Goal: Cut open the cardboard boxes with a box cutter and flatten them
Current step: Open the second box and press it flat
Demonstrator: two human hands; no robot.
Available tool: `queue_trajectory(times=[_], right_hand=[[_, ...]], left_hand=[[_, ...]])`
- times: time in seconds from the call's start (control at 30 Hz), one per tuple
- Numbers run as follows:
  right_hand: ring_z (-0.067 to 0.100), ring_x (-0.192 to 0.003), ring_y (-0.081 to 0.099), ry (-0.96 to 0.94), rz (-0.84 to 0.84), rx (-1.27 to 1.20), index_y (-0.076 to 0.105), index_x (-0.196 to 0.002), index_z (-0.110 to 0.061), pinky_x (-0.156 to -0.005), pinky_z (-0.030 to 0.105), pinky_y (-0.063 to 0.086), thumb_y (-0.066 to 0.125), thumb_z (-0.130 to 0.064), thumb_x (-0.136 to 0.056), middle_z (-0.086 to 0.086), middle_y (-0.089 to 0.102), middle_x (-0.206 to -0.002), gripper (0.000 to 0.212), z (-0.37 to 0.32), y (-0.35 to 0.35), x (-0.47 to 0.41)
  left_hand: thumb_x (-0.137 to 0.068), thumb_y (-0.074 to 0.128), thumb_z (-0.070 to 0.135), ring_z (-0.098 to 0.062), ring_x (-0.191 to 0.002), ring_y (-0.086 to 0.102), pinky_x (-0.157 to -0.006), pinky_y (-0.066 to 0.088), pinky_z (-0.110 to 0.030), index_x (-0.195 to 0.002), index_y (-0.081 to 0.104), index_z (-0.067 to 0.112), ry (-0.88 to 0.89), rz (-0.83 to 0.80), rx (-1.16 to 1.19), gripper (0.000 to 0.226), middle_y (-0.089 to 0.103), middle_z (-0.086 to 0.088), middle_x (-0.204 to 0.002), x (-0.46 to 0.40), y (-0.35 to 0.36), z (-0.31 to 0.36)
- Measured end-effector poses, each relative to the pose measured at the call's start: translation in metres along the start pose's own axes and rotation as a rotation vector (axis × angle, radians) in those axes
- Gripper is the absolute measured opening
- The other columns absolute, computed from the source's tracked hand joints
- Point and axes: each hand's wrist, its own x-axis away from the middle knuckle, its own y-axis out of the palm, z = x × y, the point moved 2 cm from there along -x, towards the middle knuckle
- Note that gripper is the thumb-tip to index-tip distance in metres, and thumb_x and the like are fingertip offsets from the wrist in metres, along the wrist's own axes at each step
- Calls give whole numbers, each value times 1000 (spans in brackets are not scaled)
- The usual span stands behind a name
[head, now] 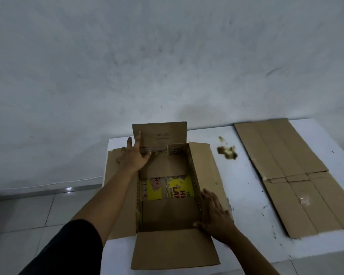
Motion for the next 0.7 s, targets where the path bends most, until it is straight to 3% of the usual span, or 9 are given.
queue_trajectory(times=[0.23, 0.33, 0.43, 0.5, 0.6, 0.7], right_hand=[[10, -152, -5, 19, 17, -81, -3, -155, -43, -116, 63, 17, 64, -73, -76, -23, -8, -163, 108, 1, 1, -2], [15, -151, 10, 37, 31, -133, 3, -152, -50, -114, 63, 25, 64, -73, -74, -24, -5, -162, 101, 4, 3, -3], [22, -146, 26, 58, 148, -176, 18, -151, -47, -108, 58, 39, 55, -71, -83, -17, 7, -162, 82, 9, -1, -5], [24, -143, 32, 144, 192, -200, 22, -149, -45, -105, 57, 43, 50, -70, -88, -13, 13, -160, 72, 12, -4, -9], [30, -136, 42, 332, 248, -298, 29, -146, -40, -106, 61, 37, 47, -67, -92, -5, 23, -157, 63, 13, -11, -15], [33, -133, 45, 452, 305, -383, 33, -147, -25, -108, 61, 34, 56, -63, -90, 4, 34, -154, 72, 17, -24, -22]], left_hand=[[-82, 53, 75, -50, -138, 23, -111, 30, -58, -156, 3, 46, -66, -175, -96, 94, 22, -17, -153, -41, 16, -6], [-80, 56, 77, -48, -139, 21, -114, 27, -54, -156, 6, 43, -85, -201, -16, 97, 22, -16, -153, -43, 19, -4], [-81, 60, 72, -44, -137, 29, -112, 32, -51, -157, 14, 39, -35, -137, 63, 95, 29, -16, -147, -31, 19, -8], [-83, 63, 66, -39, -141, 29, -113, 35, -50, -156, 23, 34, 22, -90, 100, 89, 27, -15, -151, -15, 19, -17], [-87, 63, 58, -34, -148, 21, -116, 33, -50, -155, 25, 33, 60, -58, 95, 82, 15, -10, -162, 18, 23, -36], [-90, 62, 53, -31, -150, 15, -118, 29, -49, -156, 26, 31, 85, -34, 60, 78, 12, -9, -165, 55, 30, -51]])
